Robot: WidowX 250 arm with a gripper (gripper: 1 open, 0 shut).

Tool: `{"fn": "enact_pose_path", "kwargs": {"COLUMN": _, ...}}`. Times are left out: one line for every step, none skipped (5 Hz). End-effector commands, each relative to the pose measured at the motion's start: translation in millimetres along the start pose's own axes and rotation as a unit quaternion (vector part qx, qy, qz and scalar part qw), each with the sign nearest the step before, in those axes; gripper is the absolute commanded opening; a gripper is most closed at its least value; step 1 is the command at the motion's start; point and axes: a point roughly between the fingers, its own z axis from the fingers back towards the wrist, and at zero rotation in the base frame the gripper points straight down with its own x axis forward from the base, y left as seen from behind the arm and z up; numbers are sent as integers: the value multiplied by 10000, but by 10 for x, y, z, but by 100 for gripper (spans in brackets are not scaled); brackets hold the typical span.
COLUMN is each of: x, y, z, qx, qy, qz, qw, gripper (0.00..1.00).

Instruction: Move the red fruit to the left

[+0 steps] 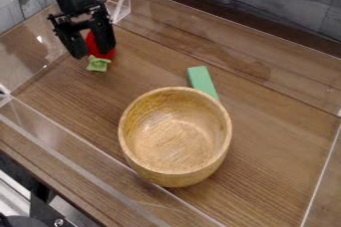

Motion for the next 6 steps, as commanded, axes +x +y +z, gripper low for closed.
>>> {"fn": "enact_pose_path", "kwargs": {"x": -37, "y": -41, "z": 239, "qx": 137, "qy": -324, "qz": -86, "qw": 9993, "gripper": 0}}
{"fn": "enact_pose_path", "kwargs": {"x": 8, "y": 145, "z": 165, "qx": 168, "qy": -151, "qz": -454, "qw": 9987, "gripper": 0}}
{"fn": "enact_pose_path", "kwargs": {"x": 6, "y": 110, "z": 169, "qx": 148, "qy": -145, "qz": -389, "qw": 9990, "gripper": 100}}
{"fn": "enact_pose_path", "kwargs": {"x": 4, "y": 68, "z": 175, "qx": 126, "qy": -142, "qz": -318, "qw": 9993, "gripper": 100}}
{"fn": "enact_pose_path", "kwargs": {"x": 69, "y": -16, "z": 261, "qx": 83, "qy": -241, "qz": -116, "qw": 9996, "gripper": 0}}
{"fn": "enact_pose_path", "kwargs": {"x": 130, "y": -97, "z": 346, "qx": 34, "qy": -320, "qz": 38, "qw": 9995, "gripper": 100}}
